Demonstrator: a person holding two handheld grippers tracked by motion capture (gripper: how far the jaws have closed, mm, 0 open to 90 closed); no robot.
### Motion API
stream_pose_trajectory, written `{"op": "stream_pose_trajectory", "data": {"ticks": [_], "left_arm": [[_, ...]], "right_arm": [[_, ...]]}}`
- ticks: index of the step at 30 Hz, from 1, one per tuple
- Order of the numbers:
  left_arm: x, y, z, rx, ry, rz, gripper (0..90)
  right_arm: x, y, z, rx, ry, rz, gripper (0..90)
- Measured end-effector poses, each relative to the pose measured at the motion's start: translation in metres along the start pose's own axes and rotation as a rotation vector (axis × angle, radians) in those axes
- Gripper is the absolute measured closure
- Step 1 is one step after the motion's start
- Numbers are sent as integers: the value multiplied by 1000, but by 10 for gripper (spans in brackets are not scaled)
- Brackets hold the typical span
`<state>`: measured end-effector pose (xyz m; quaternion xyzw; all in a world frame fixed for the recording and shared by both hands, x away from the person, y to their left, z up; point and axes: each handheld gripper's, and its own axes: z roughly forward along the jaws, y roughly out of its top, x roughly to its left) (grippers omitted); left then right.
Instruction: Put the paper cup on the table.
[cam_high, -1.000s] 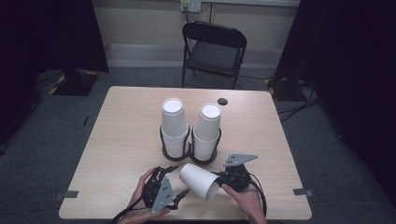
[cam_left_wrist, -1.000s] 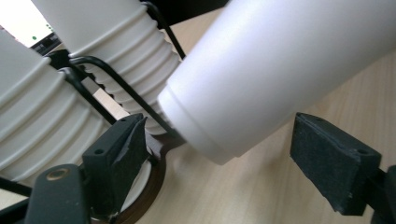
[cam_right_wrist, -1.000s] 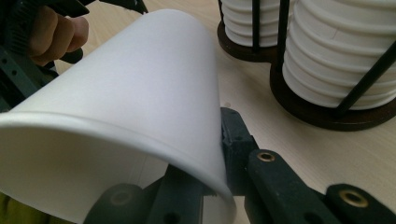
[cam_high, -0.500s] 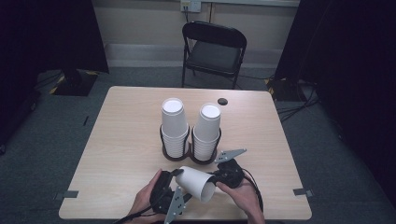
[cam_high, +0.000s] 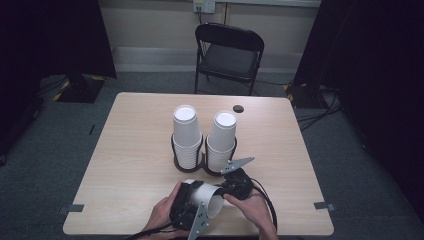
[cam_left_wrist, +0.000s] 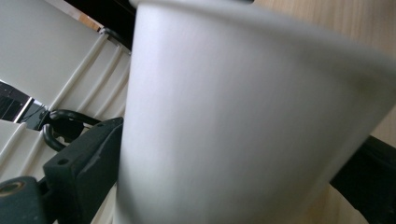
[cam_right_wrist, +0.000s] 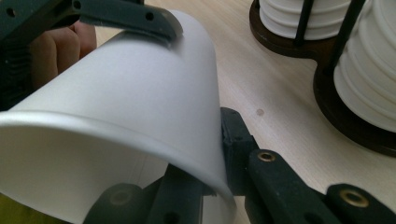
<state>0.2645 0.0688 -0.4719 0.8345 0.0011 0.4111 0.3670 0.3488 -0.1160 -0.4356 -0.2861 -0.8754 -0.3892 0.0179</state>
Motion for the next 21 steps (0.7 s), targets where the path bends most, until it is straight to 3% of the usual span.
{"op": "stream_pose_trajectory", "data": {"ticks": [6,21], "left_arm": [[-1,9,2,-44,-5,-10,65],[4,8,4,-43,-1,-60,95]], "right_arm": [[3,5,11,12,7,7,879],[4,5,13,-29,-14,23,879]]}}
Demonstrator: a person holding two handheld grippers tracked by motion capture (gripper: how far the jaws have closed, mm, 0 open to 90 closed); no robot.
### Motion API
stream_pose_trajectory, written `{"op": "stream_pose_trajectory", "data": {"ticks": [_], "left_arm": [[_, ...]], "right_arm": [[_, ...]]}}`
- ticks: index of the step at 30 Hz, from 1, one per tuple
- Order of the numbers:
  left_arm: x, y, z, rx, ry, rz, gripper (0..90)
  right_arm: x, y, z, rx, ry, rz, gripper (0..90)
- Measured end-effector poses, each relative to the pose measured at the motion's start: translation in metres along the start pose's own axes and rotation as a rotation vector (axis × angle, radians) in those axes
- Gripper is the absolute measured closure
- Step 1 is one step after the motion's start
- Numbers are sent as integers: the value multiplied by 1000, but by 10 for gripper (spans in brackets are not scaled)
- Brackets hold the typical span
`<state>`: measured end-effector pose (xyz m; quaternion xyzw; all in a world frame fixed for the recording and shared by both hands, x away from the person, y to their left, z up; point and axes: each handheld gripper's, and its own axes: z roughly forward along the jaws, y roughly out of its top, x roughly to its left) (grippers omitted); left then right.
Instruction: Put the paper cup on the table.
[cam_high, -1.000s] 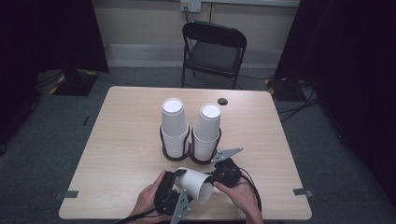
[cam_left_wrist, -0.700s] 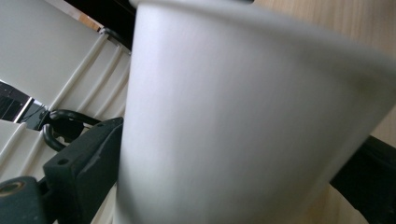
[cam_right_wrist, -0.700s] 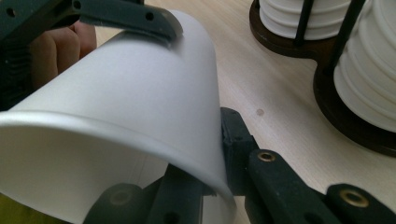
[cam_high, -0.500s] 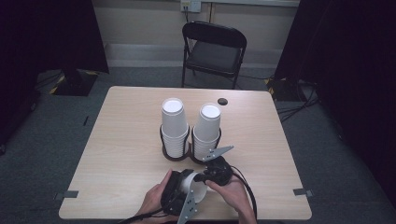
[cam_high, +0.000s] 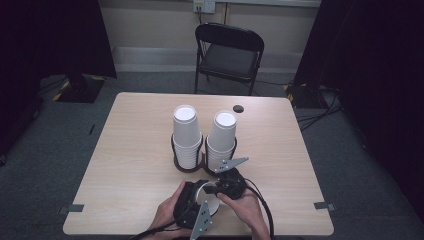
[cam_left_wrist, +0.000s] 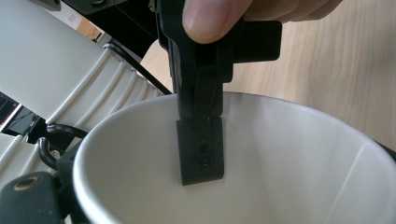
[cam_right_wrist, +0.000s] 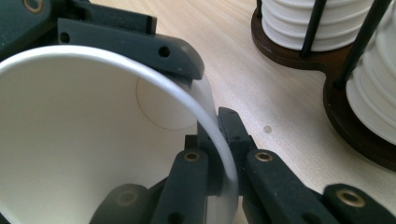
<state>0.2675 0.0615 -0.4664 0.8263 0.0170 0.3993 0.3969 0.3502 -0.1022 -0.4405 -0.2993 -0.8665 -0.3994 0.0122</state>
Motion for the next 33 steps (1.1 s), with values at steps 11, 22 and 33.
{"op": "stream_pose_trajectory", "data": {"ticks": [11,22,33], "left_arm": [[11,-8,-4,-22,18,-138,105],[21,-21,-8,-67,7,-239,105],[28,-33,-13,-113,5,-335,105]], "right_arm": [[-1,-2,-7,-68,-8,28,770],[2,-11,-16,-205,-14,35,613],[0,-22,-27,-348,-23,44,544]]}}
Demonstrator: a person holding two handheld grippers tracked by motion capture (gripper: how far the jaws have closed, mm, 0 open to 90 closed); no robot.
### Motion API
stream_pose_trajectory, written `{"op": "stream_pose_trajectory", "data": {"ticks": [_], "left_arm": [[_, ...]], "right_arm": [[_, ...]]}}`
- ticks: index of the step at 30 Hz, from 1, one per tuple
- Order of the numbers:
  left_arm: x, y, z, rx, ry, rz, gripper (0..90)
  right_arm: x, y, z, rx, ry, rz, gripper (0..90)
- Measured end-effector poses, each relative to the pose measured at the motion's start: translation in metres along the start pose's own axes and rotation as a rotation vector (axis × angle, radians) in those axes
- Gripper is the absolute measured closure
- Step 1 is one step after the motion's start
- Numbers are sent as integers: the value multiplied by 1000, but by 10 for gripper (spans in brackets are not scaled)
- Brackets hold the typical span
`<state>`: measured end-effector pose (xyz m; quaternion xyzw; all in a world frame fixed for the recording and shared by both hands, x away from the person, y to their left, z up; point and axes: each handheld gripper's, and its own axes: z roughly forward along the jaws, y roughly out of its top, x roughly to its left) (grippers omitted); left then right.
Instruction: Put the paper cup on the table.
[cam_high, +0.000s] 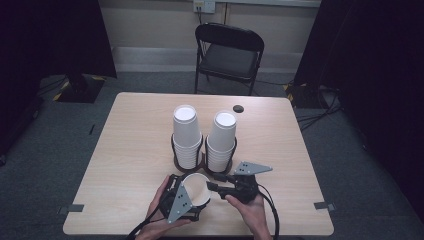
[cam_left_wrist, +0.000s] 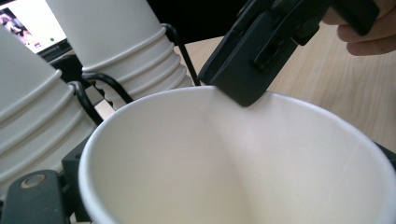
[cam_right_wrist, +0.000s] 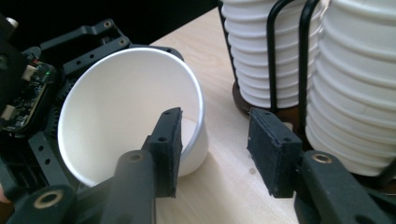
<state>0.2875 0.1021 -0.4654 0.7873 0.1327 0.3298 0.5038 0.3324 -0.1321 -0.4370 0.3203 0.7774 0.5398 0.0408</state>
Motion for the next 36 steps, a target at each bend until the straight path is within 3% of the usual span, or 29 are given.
{"op": "stream_pose_trajectory", "data": {"ticks": [2,4,6,8,9,11,17,23,24,28,29,32,36], "left_arm": [[1,-1,0,-5,2,-9,105],[6,-4,-3,-27,6,-58,105],[11,-6,-6,-41,10,-90,106],[12,-6,-7,-44,16,-103,106],[18,-9,-9,-48,33,-138,106],[24,-12,-13,-53,48,-169,105],[41,-18,-22,-61,87,-226,105],[54,-21,-26,-64,116,-264,105],[57,-21,-27,-65,123,-272,104],[69,-24,-29,-46,154,-318,98],[75,-26,-29,-23,172,-333,98],[79,-28,-30,-28,186,-350,98],[89,-31,-32,-33,209,-368,98]], "right_arm": [[0,-1,-1,-10,-3,0,536],[-2,-4,-6,-62,-7,-3,502],[-3,-7,-8,-65,-45,0,457],[-5,-10,-10,-83,-47,18,431],[-7,-13,-12,-104,-59,21,416],[-9,-17,-15,-132,-90,21,387],[-15,-30,-26,-236,-167,25,292],[-21,-39,-33,-267,-219,42,218],[-24,-44,-37,-279,-240,39,143],[-28,-50,-41,-297,-290,56,139],[-32,-55,-43,-305,-329,80,139],[-35,-59,-45,-320,-344,89,139],[-37,-67,-47,-348,-440,80,139]]}}
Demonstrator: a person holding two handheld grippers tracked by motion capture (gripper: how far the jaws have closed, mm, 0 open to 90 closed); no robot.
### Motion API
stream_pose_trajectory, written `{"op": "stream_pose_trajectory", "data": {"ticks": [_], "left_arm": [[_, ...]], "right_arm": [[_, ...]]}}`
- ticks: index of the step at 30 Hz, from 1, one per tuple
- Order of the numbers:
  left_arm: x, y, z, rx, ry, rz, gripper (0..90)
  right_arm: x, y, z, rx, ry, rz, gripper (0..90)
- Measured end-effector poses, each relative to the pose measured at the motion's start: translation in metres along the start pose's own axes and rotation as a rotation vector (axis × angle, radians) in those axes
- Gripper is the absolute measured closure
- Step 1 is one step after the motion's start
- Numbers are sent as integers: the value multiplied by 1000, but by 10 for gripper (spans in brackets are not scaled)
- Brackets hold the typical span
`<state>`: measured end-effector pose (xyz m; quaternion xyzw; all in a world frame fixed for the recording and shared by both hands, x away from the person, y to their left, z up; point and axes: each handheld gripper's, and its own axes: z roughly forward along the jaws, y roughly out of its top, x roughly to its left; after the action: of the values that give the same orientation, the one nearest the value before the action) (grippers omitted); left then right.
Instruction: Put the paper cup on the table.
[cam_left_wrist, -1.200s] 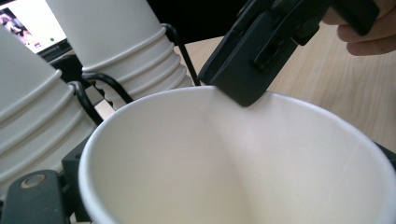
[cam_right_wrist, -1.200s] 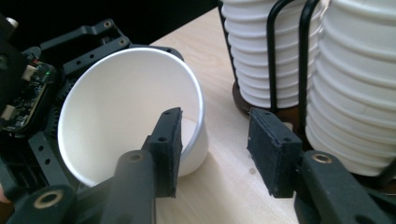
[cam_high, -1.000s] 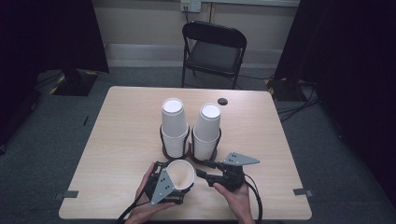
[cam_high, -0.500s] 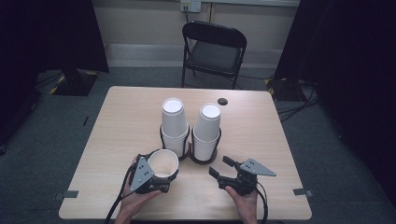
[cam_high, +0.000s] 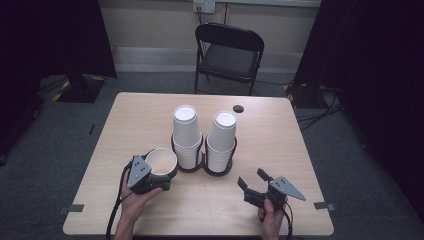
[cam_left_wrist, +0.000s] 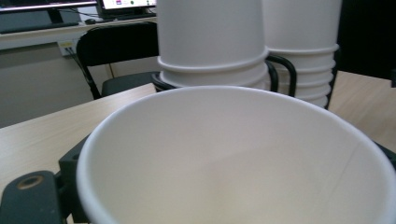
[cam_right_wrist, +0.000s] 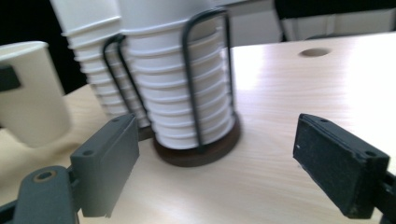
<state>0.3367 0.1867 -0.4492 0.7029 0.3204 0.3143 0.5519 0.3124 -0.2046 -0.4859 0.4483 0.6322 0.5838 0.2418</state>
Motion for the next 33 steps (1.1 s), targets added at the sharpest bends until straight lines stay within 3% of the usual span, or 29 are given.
{"op": "stream_pose_trajectory", "data": {"ticks": [3,8,12,15,23,29,31,33], "left_arm": [[10,2,4,-19,35,-34,100],[24,5,7,-35,68,-64,100],[35,8,11,-32,94,-78,98],[42,8,15,-20,77,-103,97],[62,-1,33,9,139,-109,97],[73,-1,44,0,142,-132,93],[76,-3,50,-10,142,-114,92],[78,-9,56,21,154,-104,91]], "right_arm": [[0,-5,2,-25,-61,-18,140],[3,-10,5,-43,-89,-52,139],[4,-10,6,-36,-83,-72,138],[4,-10,6,-30,-83,-76,138],[4,-10,6,-32,-71,-80,139],[5,-10,6,-29,-73,-95,140],[5,-10,6,-29,-73,-95,140],[5,-10,6,-30,-69,-95,140]]}}
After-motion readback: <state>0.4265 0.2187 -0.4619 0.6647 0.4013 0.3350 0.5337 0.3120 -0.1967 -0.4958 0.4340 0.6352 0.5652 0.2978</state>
